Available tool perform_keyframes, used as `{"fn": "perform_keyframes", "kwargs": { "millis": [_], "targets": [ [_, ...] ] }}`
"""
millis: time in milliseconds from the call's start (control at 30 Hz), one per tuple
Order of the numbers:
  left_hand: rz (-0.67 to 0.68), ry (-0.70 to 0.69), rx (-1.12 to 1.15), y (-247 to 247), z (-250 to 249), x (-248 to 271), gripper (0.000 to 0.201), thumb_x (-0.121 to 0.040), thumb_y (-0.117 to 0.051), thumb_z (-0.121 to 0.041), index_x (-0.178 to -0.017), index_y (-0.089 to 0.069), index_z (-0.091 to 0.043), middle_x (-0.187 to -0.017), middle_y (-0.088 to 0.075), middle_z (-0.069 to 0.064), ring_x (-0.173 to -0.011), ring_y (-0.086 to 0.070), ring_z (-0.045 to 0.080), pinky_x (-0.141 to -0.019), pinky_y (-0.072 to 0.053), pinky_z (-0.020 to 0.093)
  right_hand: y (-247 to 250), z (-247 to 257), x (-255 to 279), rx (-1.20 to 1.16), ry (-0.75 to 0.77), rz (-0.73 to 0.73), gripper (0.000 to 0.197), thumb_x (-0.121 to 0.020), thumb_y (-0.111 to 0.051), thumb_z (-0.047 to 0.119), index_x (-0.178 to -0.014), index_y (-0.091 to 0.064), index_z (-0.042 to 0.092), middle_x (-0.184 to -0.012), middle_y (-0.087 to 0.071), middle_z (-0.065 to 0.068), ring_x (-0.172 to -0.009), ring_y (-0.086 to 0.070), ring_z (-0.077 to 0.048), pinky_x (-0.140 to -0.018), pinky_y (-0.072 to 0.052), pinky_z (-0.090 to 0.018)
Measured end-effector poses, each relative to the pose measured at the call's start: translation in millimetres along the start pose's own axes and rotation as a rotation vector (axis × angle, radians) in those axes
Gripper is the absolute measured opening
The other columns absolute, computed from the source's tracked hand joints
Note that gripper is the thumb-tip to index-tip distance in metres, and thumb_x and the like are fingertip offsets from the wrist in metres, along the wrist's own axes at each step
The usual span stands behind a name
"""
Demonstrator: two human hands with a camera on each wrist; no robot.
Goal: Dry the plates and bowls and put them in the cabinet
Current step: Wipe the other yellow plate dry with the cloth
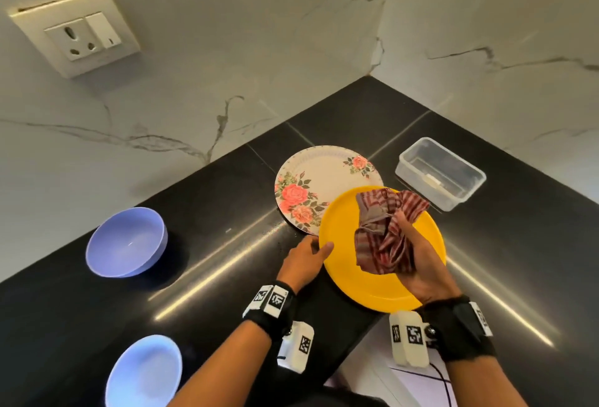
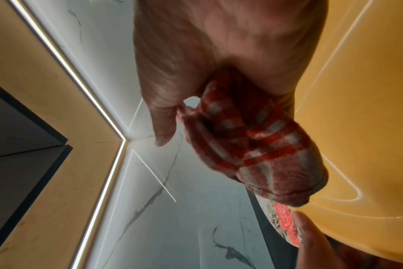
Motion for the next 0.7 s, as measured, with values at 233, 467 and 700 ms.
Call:
{"fn": "perform_keyframes", "kwargs": {
  "millis": [233, 467, 700],
  "targets": [
    [-0.13, 0.012, 0.11, -23.6, -18.9, 10.4, 0.038, -0.098, -0.06, -0.035, -0.131, -0.044, -0.025, -0.126, -0.065, 0.003, -0.112, -0.064, 0.03, -0.097, -0.05, 0.043, 19.9, -15.3, -6.7, 0.047, 0.034, -0.182, 0.041, -0.094, -0.064, 0.018, -0.133, -0.06, 0.009, -0.125, -0.069, -0.019, -0.118, -0.064, -0.039, -0.092, -0.056, -0.051],
    [-0.332, -0.12, 0.594, -5.9, -40.7, 28.4, 0.014, -0.105, -0.051, -0.022, -0.118, -0.049, -0.027, -0.101, -0.068, 0.0, -0.092, -0.068, 0.021, -0.09, -0.057, 0.05, 7.0, 4.0, -3.5, 0.065, 0.148, -0.185, 0.031, -0.099, -0.051, 0.02, -0.128, -0.062, 0.016, -0.119, -0.074, -0.008, -0.108, -0.07, -0.028, -0.091, -0.054, -0.05],
    [-0.536, -0.22, 0.869, 37.7, -39.2, 58.8, 0.011, -0.103, -0.055, -0.032, -0.114, -0.054, -0.029, -0.114, -0.064, 0.002, -0.102, -0.066, 0.022, -0.084, -0.059, 0.04, -40.8, 9.7, 3.9, 0.406, 0.321, -0.116, 0.015, -0.104, -0.05, 0.023, -0.109, -0.063, 0.028, -0.105, -0.074, -0.003, -0.097, -0.071, -0.019, -0.086, -0.057, -0.04]
  ]
}}
Point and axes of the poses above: each hand's wrist, its own x-axis away from the middle knuckle, its own y-axis out of the back of the hand, z = x × y, the point moved 1 cm from there along -x, towards the middle knuckle
